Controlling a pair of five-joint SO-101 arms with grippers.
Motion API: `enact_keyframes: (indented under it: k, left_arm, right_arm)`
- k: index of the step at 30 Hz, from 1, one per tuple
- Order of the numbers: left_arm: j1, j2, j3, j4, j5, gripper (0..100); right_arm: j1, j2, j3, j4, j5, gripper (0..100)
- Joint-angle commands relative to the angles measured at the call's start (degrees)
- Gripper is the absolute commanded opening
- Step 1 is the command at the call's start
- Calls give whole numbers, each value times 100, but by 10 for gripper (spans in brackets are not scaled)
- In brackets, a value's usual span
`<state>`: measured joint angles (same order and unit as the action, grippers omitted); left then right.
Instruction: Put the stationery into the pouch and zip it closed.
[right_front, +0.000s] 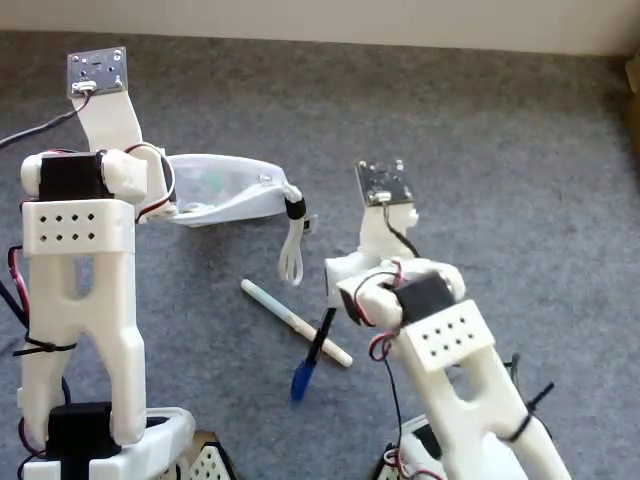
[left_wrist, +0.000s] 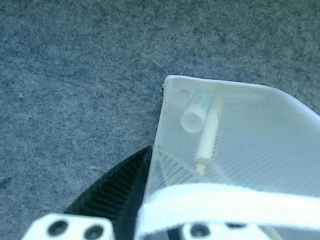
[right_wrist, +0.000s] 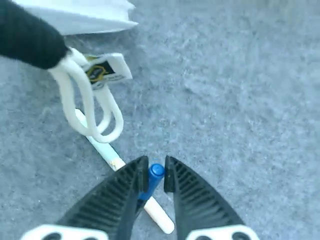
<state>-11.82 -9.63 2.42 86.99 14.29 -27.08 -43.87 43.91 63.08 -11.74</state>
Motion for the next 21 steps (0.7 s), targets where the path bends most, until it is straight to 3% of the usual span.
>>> enact_keyframes:
  k: [1, 12, 21]
  left_arm:
    - [-101, 84, 145, -123, -44, 6]
    - [-84, 110, 145, -123, -44, 6]
    - [-75, 119, 145, -123, -44, 6]
  right_arm:
    - [-31, -725, -479, 40, 202, 40]
    - [-673, -1516, -611, 40, 413, 40]
    - [-752, -1657, -1455, 40, 782, 40]
